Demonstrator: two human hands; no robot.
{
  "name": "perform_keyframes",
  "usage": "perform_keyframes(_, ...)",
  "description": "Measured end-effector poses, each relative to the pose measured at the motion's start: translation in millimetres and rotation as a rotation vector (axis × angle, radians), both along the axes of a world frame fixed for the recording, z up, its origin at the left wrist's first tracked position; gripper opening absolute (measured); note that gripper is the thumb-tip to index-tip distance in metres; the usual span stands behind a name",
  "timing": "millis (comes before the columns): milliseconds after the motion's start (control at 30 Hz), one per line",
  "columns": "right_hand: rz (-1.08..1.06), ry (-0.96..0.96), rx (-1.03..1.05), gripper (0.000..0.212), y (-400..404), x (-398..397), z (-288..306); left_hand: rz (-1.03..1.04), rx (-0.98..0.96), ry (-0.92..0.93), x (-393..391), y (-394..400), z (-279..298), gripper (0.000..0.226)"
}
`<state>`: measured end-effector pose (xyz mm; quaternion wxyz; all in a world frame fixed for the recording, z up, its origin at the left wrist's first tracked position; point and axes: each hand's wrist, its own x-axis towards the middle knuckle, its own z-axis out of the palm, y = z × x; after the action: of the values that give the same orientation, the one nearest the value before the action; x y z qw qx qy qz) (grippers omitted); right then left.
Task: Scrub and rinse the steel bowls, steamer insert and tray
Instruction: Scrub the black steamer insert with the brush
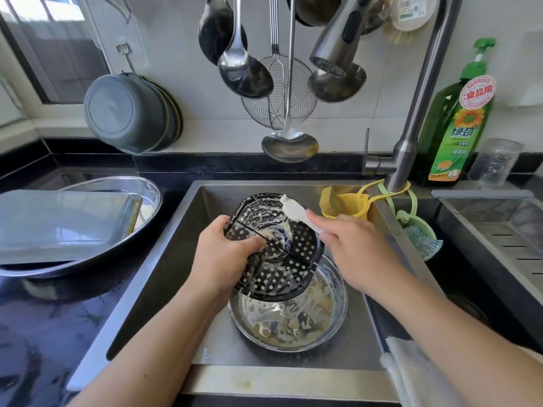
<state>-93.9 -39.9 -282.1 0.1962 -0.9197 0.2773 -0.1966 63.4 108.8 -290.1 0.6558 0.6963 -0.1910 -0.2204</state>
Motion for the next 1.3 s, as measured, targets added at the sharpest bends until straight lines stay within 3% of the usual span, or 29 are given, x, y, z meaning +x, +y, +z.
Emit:
perform_keyframes(133, 0.127, 0.133, 0.046, 0.047, 20, 4, -4, 0.054, -0.030, 0.023, 0, 0, -2, 0.032)
perform_keyframes(300, -0.039, 0.026, -0.002, 0.047, 8, 3, -3, 0.064, -0.062, 0.026, 2, -1, -1, 0.031)
perform_keyframes(467, 0.065, 0.183, 0.114, 0.045, 15, 1, -9, 0.190, -0.110, 0.056, 15, 2, -5, 0.030)
perform_keyframes(633, -0.048, 0.090, 0.053, 0.045, 4, 4, -7, 0.157, -0.120, 0.052, 7, -1, -4, 0.029)
perform_keyframes(767, 0.117, 0.140, 0.179, 0.045, 20, 3, -6, 0.198, -0.134, 0.096, 11, 0, -4, 0.031)
perform_keyframes(933, 0.003, 0.111, 0.149, 0.043, 4, 2, -5, 0.216, -0.142, 0.085, 11, -2, -7, 0.031)
perform_keyframes(1067, 0.236, 0.256, 0.253, 0.041, 38, 1, -2, 0.263, -0.168, 0.128, 15, 0, -6, 0.030)
perform_keyframes(1233, -0.009, 0.126, 0.097, 0.043, 7, 6, -5, 0.222, -0.183, 0.131, 13, -1, -5, 0.032)
perform_keyframes(1300, 0.040, 0.163, 0.125, 0.043, 10, 5, -5, 0.218, -0.169, 0.125, 12, 0, -4, 0.033)
